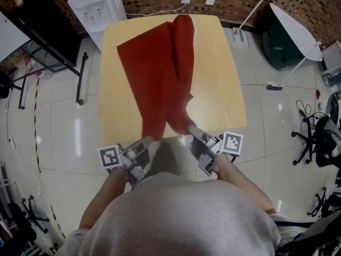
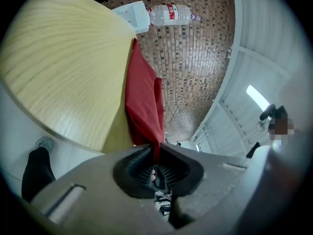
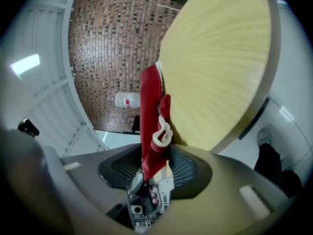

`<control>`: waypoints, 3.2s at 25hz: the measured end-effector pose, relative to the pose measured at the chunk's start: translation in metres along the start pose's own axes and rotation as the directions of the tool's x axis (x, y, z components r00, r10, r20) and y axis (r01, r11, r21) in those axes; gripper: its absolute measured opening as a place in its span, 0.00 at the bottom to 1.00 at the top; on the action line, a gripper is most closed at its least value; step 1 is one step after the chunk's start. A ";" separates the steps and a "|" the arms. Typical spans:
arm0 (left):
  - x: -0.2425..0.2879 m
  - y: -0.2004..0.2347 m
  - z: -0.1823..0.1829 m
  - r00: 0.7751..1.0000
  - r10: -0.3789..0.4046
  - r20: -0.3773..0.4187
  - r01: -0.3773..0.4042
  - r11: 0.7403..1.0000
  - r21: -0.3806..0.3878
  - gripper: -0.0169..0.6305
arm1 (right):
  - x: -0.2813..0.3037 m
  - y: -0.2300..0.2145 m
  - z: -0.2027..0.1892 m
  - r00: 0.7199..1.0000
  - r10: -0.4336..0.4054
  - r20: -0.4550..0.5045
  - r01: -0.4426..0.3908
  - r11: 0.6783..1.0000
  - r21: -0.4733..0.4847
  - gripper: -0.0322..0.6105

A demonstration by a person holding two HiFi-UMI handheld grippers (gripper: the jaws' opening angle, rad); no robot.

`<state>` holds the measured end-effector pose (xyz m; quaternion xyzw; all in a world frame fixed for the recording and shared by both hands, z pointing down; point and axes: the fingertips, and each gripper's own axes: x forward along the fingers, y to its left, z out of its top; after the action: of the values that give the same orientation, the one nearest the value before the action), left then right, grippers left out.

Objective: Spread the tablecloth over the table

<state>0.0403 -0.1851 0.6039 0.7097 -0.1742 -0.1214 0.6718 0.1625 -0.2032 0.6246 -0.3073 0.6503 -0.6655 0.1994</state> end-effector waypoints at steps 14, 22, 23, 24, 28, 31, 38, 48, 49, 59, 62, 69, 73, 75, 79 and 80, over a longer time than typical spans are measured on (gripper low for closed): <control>0.003 -0.044 0.040 0.989 0.150 -0.011 -0.129 0.883 0.451 0.04 | 0.019 0.069 0.024 1.000 -0.010 -0.007 0.007 0.954 -0.301 0.08; 0.032 -0.138 0.139 0.996 0.081 0.030 -0.082 0.784 0.615 0.04 | 0.050 0.166 0.103 0.996 0.069 0.056 -0.035 0.887 -0.460 0.07; 0.038 -0.149 0.151 0.997 0.066 0.030 -0.070 0.773 0.630 0.04 | 0.055 0.178 0.116 0.995 0.079 0.065 -0.038 0.876 -0.480 0.07; 0.044 -0.159 0.163 0.998 0.055 0.034 -0.063 0.762 0.644 0.04 | 0.060 0.191 0.129 0.993 0.092 0.074 -0.044 0.869 -0.493 0.07; 0.063 -0.198 0.208 0.998 0.030 0.046 -0.054 0.705 0.708 0.04 | 0.083 0.242 0.172 0.984 0.159 0.086 -0.092 0.850 -0.519 0.07; 0.075 -0.234 0.242 0.998 0.008 0.054 -0.047 0.645 0.763 0.04 | 0.098 0.276 0.208 0.979 0.172 0.108 -0.079 0.812 -0.578 0.07; 0.109 -0.304 0.334 0.998 0.007 0.070 -0.065 0.480 0.875 0.04 | 0.134 0.348 0.306 0.971 0.165 0.173 0.002 0.718 -0.697 0.07; 0.148 -0.345 0.477 0.971 0.028 0.239 -0.231 0.388 0.892 0.04 | 0.210 0.413 0.418 0.962 0.200 0.188 0.001 0.684 -0.729 0.07; 0.152 -0.342 0.495 0.964 0.033 0.262 -0.254 0.390 0.885 0.04 | 0.216 0.414 0.430 0.961 0.195 0.194 0.010 0.681 -0.733 0.07; 0.178 -0.323 0.628 0.886 0.070 0.459 -0.455 0.323 0.830 0.04 | 0.239 0.381 0.553 0.949 0.087 0.304 0.183 0.634 -0.752 0.07; 0.194 -0.304 0.635 0.883 0.084 0.462 -0.461 0.341 0.819 0.04 | 0.231 0.347 0.577 0.939 0.043 0.340 0.230 0.658 -0.717 0.07; 0.231 -0.223 0.632 0.883 0.220 0.414 -0.468 0.365 0.805 0.04 | 0.224 0.248 0.606 0.927 -0.106 0.361 0.330 0.690 -0.644 0.07; 0.242 -0.172 0.627 0.877 0.299 0.377 -0.475 0.415 0.776 0.04 | 0.216 0.204 0.618 0.908 -0.165 0.386 0.382 0.704 -0.598 0.07; 0.241 -0.150 0.626 0.864 0.331 0.378 -0.496 0.435 0.751 0.04 | 0.214 0.185 0.621 0.905 -0.189 0.382 0.392 0.718 -0.575 0.07; 0.225 -0.118 0.634 0.829 0.364 0.424 -0.557 0.478 0.679 0.04 | 0.214 0.157 0.620 0.901 -0.229 0.369 0.409 0.730 -0.547 0.07; 0.219 -0.112 0.636 0.820 0.371 0.436 -0.572 0.485 0.662 0.04 | 0.214 0.151 0.619 0.899 -0.239 0.366 0.415 0.733 -0.540 0.07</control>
<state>-0.0100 -0.8506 0.4629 0.8293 -0.4755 0.0723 0.2844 0.3994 -0.8167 0.4862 -0.5535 0.7295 -0.3978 0.0566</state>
